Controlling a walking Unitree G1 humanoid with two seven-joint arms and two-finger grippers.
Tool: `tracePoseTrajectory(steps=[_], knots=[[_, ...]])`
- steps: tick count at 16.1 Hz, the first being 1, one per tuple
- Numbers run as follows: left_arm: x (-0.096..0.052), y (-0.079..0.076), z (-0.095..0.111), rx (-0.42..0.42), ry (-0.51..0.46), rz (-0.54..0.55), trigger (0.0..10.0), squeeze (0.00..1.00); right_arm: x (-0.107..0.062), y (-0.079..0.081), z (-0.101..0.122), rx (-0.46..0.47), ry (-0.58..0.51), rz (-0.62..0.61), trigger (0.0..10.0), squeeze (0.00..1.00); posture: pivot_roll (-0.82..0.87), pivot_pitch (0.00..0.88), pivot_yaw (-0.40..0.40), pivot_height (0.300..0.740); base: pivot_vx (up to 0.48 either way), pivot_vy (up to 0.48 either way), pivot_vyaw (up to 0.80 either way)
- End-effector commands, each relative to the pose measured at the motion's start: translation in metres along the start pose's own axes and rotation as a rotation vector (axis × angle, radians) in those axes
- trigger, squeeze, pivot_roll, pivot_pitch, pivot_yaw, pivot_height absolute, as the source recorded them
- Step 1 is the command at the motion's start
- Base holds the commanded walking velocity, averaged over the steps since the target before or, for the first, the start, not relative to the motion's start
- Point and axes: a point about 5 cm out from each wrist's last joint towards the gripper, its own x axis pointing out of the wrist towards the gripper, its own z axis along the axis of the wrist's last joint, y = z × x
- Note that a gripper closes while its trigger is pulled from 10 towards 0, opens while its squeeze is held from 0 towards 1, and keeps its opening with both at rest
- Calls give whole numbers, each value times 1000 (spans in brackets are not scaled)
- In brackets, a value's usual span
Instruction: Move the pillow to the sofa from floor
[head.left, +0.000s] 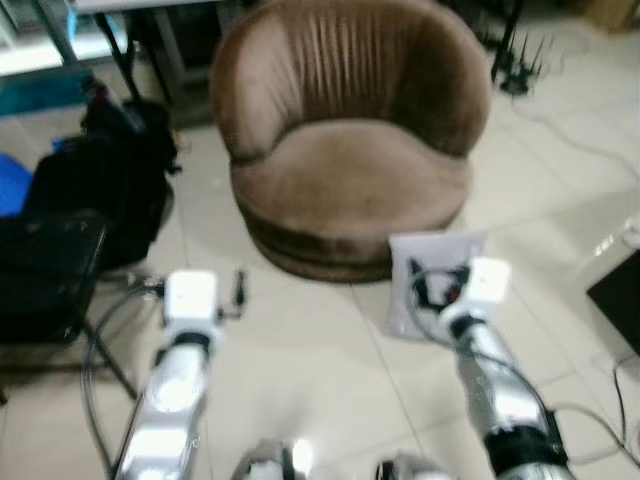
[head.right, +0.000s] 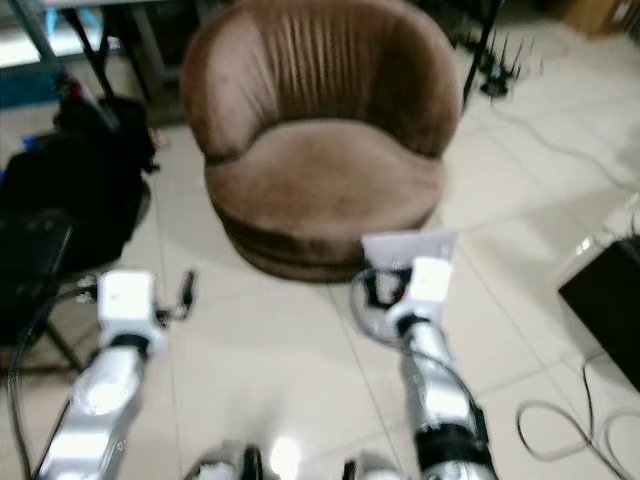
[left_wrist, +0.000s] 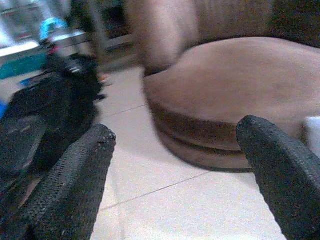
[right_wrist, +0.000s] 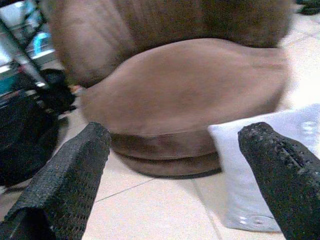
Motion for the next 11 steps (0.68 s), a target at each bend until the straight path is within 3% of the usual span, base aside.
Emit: tracePoseTrajectory(steps=[1,11], knots=[[-2,-7,-3,-25,18,-21,10000,0,-2,-7,2,-8,-1,-15,10000,0,27,144,49,740,0,0,0],[0,-9,-3,-47,17,-21,10000,0,-2,-10,4,-18,-1,-16,10000,0,10,126,43,740,0,0,0]])
